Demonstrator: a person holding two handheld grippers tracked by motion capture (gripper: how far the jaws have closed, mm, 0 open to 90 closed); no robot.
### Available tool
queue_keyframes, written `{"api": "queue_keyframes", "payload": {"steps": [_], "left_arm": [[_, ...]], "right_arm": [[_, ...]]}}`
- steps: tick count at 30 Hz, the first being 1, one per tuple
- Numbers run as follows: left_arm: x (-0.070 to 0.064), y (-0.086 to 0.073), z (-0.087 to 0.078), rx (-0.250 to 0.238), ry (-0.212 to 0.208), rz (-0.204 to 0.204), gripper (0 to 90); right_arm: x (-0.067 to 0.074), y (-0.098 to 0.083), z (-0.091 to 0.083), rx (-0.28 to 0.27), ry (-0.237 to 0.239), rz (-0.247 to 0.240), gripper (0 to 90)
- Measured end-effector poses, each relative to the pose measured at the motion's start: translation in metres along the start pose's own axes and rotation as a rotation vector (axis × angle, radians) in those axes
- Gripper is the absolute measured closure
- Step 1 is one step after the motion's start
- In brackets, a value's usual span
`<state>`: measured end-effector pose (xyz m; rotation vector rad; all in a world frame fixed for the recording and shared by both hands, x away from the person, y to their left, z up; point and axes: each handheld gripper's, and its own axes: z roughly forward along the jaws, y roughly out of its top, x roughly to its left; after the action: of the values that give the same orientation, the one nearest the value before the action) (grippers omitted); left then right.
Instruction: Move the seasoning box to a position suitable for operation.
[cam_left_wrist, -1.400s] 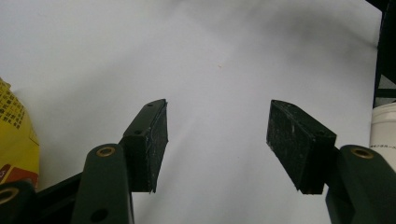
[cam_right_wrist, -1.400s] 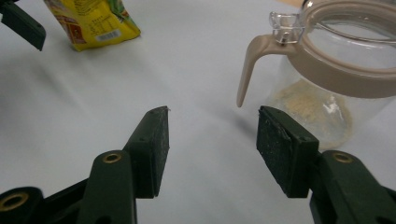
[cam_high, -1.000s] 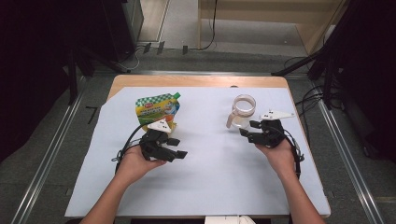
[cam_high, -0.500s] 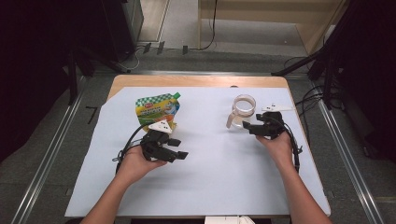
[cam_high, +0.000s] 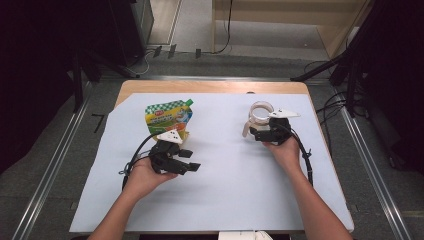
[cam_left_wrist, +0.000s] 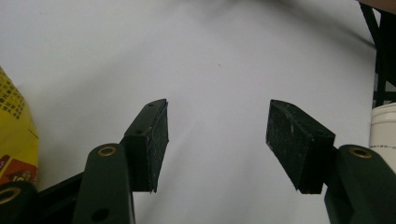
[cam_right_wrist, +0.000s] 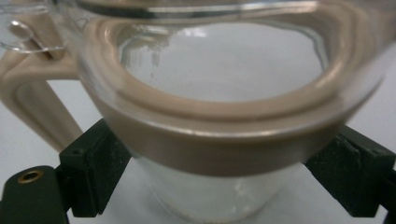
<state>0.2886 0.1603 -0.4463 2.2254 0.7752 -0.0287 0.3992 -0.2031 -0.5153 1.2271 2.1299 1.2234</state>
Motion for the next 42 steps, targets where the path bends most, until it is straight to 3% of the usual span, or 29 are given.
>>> {"api": "queue_keyframes", "payload": {"steps": [8,25,33,42], "left_arm": [[0.000,-0.003,-0.001,0.003,0.000,-0.008,39.6],[0.004,-0.005,0.000,0.013,0.008,-0.019,39.3],[0.005,-0.005,0.000,0.016,0.006,-0.024,39.1],[0.007,-0.006,-0.002,0.016,-0.005,-0.037,38.7]], "right_arm": [[0.002,-0.001,0.009,-0.043,-0.019,0.005,11.3],[0.007,0.003,0.002,-0.056,-0.038,0.002,12.0],[0.019,0.011,-0.015,-0.076,0.007,-0.019,12.0],[0.048,0.014,-0.035,-0.073,0.069,-0.072,12.0]]}}
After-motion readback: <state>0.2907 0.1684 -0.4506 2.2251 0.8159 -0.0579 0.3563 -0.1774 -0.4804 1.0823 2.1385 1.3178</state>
